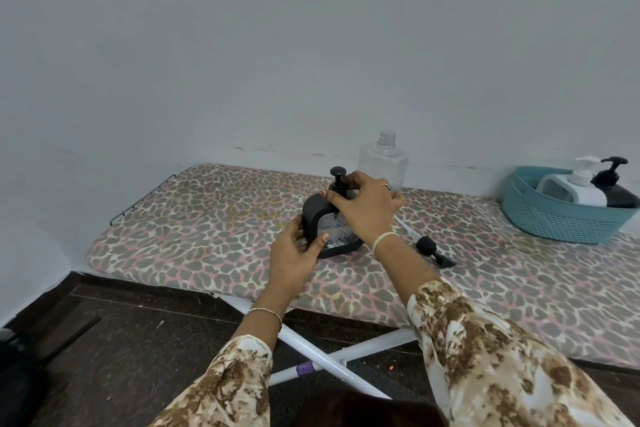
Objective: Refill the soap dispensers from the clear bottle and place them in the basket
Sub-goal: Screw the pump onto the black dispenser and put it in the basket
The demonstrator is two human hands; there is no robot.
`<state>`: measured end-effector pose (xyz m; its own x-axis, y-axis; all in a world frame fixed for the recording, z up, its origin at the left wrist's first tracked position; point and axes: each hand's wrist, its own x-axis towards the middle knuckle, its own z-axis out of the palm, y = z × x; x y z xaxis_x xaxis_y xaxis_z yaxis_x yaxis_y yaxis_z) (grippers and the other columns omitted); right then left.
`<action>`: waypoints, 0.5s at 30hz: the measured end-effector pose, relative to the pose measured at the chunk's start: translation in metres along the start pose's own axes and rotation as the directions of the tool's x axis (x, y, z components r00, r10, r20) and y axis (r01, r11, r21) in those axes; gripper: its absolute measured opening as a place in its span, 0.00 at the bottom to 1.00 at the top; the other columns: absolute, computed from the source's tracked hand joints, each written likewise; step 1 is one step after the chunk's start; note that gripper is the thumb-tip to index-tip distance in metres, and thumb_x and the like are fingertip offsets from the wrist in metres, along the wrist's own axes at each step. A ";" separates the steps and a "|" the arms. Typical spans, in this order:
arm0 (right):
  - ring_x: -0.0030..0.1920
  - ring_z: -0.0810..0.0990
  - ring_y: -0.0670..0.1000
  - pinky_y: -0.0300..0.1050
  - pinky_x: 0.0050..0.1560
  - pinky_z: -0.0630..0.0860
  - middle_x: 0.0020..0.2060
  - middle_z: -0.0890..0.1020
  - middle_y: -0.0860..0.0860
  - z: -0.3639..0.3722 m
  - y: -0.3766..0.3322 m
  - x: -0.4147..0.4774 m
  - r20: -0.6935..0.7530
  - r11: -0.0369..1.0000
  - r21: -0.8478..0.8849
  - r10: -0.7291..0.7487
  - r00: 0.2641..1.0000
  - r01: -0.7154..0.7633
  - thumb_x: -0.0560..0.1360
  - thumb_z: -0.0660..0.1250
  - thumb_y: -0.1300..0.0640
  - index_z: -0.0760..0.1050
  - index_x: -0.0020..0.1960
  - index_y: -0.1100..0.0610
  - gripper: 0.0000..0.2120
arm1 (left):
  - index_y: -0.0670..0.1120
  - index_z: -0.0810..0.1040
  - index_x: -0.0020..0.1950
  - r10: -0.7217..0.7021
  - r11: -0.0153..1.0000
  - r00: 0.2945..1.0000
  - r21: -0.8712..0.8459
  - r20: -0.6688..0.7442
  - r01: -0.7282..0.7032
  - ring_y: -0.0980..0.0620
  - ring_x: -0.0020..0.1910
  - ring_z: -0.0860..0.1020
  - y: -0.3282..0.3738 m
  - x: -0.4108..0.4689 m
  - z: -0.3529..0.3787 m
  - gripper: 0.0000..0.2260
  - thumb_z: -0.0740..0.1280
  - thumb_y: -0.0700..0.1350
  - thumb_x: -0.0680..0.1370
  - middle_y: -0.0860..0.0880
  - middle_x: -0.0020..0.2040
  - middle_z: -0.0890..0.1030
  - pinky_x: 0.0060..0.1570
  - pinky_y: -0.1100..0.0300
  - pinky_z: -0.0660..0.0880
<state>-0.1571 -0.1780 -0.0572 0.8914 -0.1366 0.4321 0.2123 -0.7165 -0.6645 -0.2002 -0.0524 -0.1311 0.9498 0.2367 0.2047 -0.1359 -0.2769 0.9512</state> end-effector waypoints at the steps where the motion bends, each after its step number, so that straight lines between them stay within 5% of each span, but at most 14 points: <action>1: 0.57 0.76 0.51 0.58 0.59 0.67 0.47 0.83 0.46 0.001 0.002 0.003 0.065 0.999 0.042 -0.021 0.998 0.018 0.66 0.66 0.33 0.79 0.51 0.47 0.22 | 0.43 0.66 0.75 -0.004 1.000 1.000 -0.005 0.008 0.004 0.58 0.58 0.73 0.000 0.000 0.000 0.29 0.72 0.44 0.76 0.46 0.66 0.76 0.54 0.70 0.70; 4: 0.57 0.78 0.51 0.60 0.58 0.71 0.47 0.84 0.46 0.005 0.010 0.008 0.183 0.993 0.106 -0.078 0.980 0.059 0.65 0.59 0.29 0.79 0.53 0.45 0.27 | 0.43 0.65 0.75 -0.015 1.000 1.000 -0.022 0.023 0.016 0.58 0.59 0.72 0.001 0.000 -0.001 0.30 0.72 0.42 0.76 0.46 0.67 0.75 0.52 0.73 0.70; 8: 0.53 0.79 0.51 0.59 0.56 0.71 0.43 0.84 0.45 0.001 0.014 0.010 0.102 0.996 0.019 -0.086 0.991 0.085 0.69 0.65 0.35 0.81 0.51 0.45 0.19 | 0.42 0.67 0.73 -0.021 0.999 1.000 -0.032 -0.008 0.021 0.57 0.58 0.74 -0.001 0.000 0.000 0.29 0.73 0.41 0.74 0.45 0.65 0.76 0.46 0.77 0.72; 15: 0.56 0.76 0.48 0.53 0.58 0.56 0.47 0.84 0.45 -0.003 0.000 0.000 -0.029 0.979 -0.195 -0.059 0.998 0.052 0.70 0.65 0.34 0.80 0.54 0.44 0.19 | 0.41 0.67 0.73 -0.012 1.000 1.000 -0.001 -0.027 0.012 0.57 0.57 0.74 0.001 0.000 0.002 0.30 0.74 0.43 0.74 0.45 0.65 0.77 0.56 0.67 0.72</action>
<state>-0.1585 -0.1801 -0.0552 0.8653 -0.1144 0.4881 0.1759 -0.8424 -0.5093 -0.1998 -0.0541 -0.1306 0.9433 0.2654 0.1995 -0.1250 -0.2727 0.9539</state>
